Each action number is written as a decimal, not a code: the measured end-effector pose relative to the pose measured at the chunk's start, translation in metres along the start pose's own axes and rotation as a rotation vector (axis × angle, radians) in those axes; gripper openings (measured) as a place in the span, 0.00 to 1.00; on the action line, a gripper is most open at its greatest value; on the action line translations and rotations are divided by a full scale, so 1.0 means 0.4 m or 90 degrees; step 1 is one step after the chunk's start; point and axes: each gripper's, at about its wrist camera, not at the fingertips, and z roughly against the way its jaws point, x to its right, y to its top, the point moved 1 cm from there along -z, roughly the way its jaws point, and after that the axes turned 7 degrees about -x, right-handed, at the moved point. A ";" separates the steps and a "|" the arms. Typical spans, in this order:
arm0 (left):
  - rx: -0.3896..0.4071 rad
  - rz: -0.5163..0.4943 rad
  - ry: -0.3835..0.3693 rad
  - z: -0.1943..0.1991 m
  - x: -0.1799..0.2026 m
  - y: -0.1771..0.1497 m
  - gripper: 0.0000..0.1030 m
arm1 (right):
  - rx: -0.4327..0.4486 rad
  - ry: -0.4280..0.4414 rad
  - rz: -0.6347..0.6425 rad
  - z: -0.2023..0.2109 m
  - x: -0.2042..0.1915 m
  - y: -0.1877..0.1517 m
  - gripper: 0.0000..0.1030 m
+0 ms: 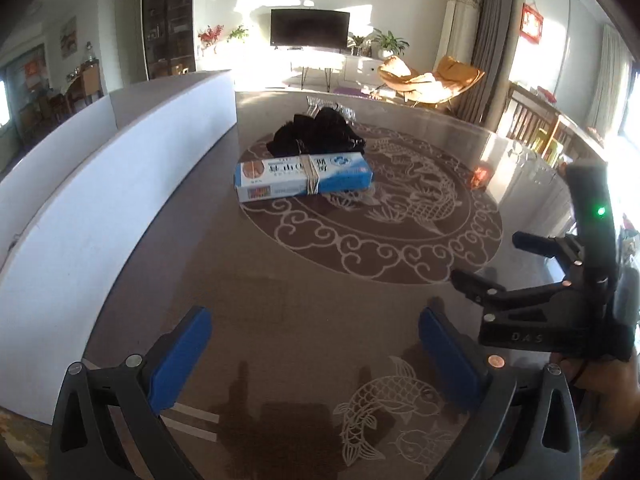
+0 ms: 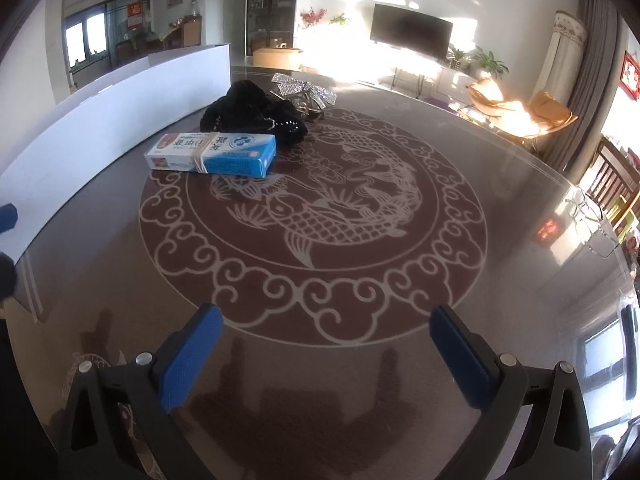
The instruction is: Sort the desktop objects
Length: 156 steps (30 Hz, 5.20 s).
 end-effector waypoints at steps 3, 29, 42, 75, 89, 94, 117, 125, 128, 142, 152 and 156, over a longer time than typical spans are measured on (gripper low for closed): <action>-0.014 -0.002 0.008 -0.038 0.005 -0.042 1.00 | -0.019 0.010 -0.001 -0.014 0.001 -0.022 1.00; -0.025 0.026 0.055 -0.055 -0.050 -0.053 1.00 | -0.036 0.047 -0.023 -0.042 0.003 -0.026 1.00; -0.024 0.025 0.055 -0.055 -0.050 -0.053 1.00 | -0.036 0.047 -0.023 -0.041 0.003 -0.026 1.00; -0.024 0.024 0.054 -0.060 -0.051 -0.051 1.00 | -0.035 0.047 -0.023 -0.040 0.003 -0.026 1.00; -0.025 0.009 0.043 -0.059 -0.060 -0.045 1.00 | -0.035 0.047 -0.024 -0.040 0.003 -0.027 1.00; -0.025 0.009 0.043 -0.059 -0.061 -0.045 1.00 | -0.035 0.047 -0.024 -0.040 0.003 -0.027 1.00; -0.027 0.008 0.042 -0.062 -0.066 -0.043 1.00 | -0.035 0.047 -0.024 -0.040 0.003 -0.026 1.00; -0.037 0.051 0.068 -0.062 -0.137 -0.042 1.00 | -0.035 0.047 -0.024 -0.040 0.003 -0.026 1.00; -0.033 0.073 0.081 -0.061 -0.159 -0.046 1.00 | -0.034 0.051 -0.019 -0.042 0.002 -0.022 1.00; -0.017 0.078 0.088 -0.077 -0.159 -0.044 1.00 | 0.012 0.126 -0.116 -0.186 0.017 0.455 1.00; -0.015 0.079 0.090 -0.084 -0.159 -0.040 1.00 | -0.081 0.319 0.116 -0.237 -0.233 0.388 0.75; -0.015 0.078 0.090 -0.090 -0.158 -0.035 1.00 | -0.117 0.386 0.152 -0.179 -0.238 0.301 0.72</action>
